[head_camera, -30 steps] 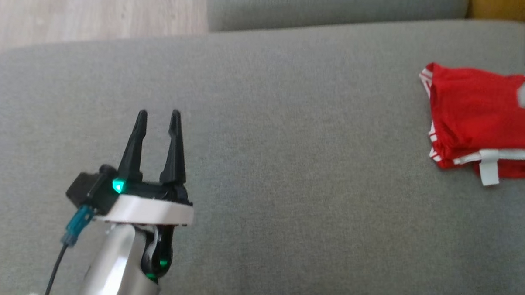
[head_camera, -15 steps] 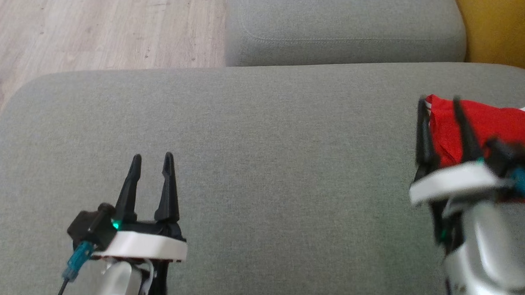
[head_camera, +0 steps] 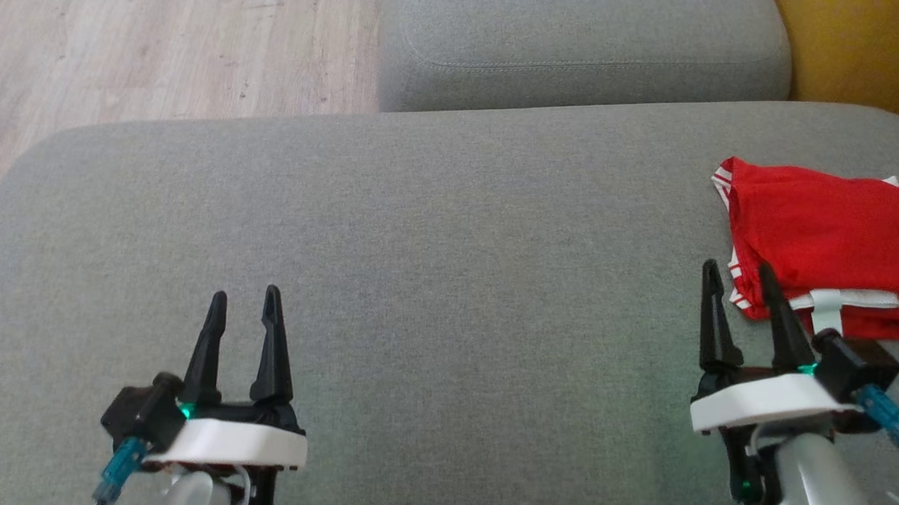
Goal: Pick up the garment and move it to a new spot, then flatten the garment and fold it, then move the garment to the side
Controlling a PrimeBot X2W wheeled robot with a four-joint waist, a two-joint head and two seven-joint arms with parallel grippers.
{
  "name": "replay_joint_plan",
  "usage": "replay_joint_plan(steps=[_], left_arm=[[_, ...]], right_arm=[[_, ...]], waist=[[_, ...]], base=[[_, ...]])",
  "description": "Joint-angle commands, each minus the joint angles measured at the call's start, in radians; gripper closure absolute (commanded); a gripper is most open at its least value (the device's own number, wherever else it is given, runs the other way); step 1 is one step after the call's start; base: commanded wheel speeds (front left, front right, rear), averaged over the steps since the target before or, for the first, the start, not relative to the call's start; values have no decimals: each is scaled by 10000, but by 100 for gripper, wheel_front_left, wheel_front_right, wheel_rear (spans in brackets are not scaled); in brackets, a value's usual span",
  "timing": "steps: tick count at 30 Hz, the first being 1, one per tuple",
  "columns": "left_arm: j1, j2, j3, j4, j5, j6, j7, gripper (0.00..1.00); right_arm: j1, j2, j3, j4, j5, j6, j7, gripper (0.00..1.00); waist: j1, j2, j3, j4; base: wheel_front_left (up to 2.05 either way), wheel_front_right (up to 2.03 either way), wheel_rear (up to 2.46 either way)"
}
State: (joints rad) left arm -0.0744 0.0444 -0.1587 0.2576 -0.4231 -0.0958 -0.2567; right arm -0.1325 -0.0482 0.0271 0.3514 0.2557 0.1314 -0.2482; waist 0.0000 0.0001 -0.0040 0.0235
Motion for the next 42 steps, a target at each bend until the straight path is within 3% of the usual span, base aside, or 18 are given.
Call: replay_joint_plan(steps=[1, 30, 31, 35, 42], left_arm=[[-352, 58, 378, -356, -49, 17, -51, 0], [-296, 58, 544, -337, -330, 93, -51, 0], [-4, 0, 232, -23, -283, 74, 1, 100], [240, -13, 224, 562, -303, 74, 14, 100], [203, -9, 366, 532, -952, 50, 222, 100]], right_arm=[[-326, -23, 217, -489, 76, -7, -131, 0], [-63, -21, 299, -1069, 176, -7, -135, 0], [38, 0, 22, -707, 106, 0, -27, 100], [276, 17, 22, -108, 126, 0, 7, 100], [272, 15, -60, -159, 879, 0, 211, 100]], waist=[[0, -1, 3, -12], [0, -1, -28, -7], [0, -1, -30, -7], [1, -1, -29, -8], [1, -1, -23, -21]], base=[[0, 0, 0], [0, 0, 0], [0, 0, 0], [0, 0, 0], [0, 0, 0]])
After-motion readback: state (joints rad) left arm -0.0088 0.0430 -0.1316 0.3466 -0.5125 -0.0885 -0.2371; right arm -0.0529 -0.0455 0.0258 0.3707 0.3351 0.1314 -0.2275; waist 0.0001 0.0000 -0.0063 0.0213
